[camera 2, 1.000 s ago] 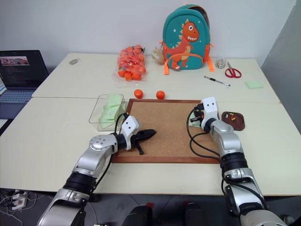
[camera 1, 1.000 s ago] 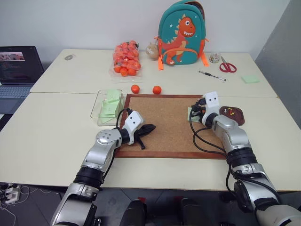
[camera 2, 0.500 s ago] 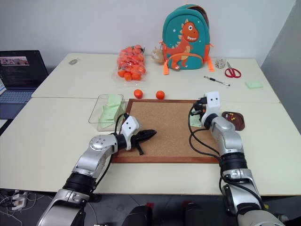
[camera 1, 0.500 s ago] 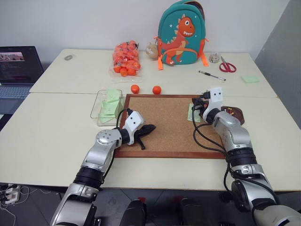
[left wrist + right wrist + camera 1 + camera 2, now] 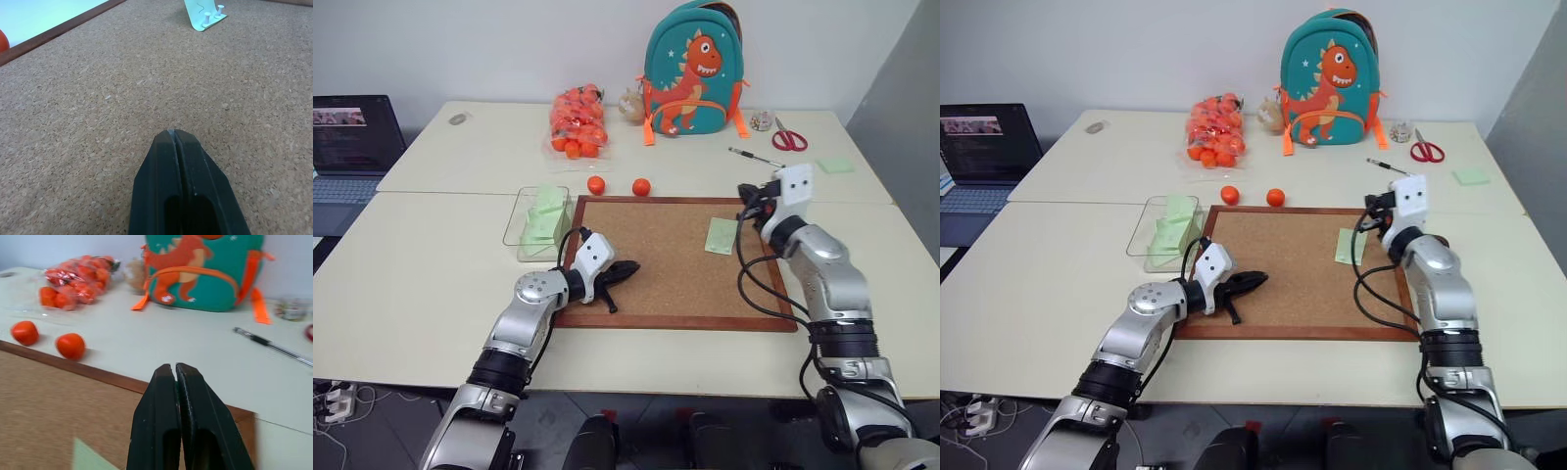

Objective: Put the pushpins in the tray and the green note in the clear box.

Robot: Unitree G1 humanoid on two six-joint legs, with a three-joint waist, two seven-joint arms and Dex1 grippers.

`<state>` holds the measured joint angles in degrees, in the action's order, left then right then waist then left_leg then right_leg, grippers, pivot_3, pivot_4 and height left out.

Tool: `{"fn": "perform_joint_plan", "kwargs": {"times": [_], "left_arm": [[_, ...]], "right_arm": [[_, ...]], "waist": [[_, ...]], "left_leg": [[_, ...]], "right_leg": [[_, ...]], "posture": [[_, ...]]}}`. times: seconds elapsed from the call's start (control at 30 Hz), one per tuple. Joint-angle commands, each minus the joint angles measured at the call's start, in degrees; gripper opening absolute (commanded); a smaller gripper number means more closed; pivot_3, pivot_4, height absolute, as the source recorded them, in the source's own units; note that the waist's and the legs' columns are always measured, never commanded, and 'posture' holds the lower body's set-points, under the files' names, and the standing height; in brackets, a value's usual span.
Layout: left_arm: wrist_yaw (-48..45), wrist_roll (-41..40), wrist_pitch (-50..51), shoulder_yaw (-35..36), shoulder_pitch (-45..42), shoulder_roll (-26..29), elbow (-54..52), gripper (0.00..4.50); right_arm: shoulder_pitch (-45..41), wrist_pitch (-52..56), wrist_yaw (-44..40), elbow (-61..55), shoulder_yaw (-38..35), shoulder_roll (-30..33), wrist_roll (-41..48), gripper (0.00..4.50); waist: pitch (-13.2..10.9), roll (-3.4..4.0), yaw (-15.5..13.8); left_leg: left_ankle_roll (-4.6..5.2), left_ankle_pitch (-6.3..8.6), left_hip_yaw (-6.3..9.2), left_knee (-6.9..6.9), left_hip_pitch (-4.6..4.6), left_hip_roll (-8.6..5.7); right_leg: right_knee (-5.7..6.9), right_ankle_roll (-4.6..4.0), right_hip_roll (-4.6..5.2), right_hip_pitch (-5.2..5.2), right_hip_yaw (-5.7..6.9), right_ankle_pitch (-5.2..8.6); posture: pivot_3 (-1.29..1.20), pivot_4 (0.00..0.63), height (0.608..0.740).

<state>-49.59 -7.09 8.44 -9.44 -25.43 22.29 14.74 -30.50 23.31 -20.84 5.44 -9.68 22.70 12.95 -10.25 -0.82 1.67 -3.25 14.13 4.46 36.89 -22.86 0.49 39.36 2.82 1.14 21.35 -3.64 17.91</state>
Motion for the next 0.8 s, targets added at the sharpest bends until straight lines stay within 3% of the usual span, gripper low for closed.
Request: {"fn": "perform_joint_plan", "kwargs": {"times": [0.03,0.4,0.8], "left_arm": [[-1.04,1.24,1.35,-2.4,1.69,-0.18,1.0,0.0],[-1.26,1.48,1.28,-2.62,1.67,-0.58,1.0,0.0],[-1.55,1.65,1.09,-2.92,1.38,-0.87,1.38,0.0]], "right_arm": [[3.32,3.35,0.88,-3.44,-4.37,3.48,0.9,0.04],[5.91,6.06,1.58,2.41,-5.77,7.47,-0.53,0.04],[7.76,6.87,2.44,3.63,-6.28,7.03,-0.22,0.04]], "waist": [[0.03,0.06,0.11],[0.09,0.16,0.14],[0.11,0.18,0.11]], "left_leg": [[0.0,0.0,-0.04,0.0,0.01,-0.01],[0.0,0.0,-0.09,0.0,0.03,-0.06],[0.0,0.0,-0.08,0.0,0.02,-0.05]], "right_leg": [[0.0,0.0,-0.01,0.01,-0.03,0.0],[-0.04,0.01,-0.04,-0.02,-0.08,0.0],[-0.1,0.01,-0.04,-0.05,-0.08,0.0]], "posture": [[0.0,0.15,0.74],[0.0,0.15,0.74],[0.0,0.15,0.74]]}}
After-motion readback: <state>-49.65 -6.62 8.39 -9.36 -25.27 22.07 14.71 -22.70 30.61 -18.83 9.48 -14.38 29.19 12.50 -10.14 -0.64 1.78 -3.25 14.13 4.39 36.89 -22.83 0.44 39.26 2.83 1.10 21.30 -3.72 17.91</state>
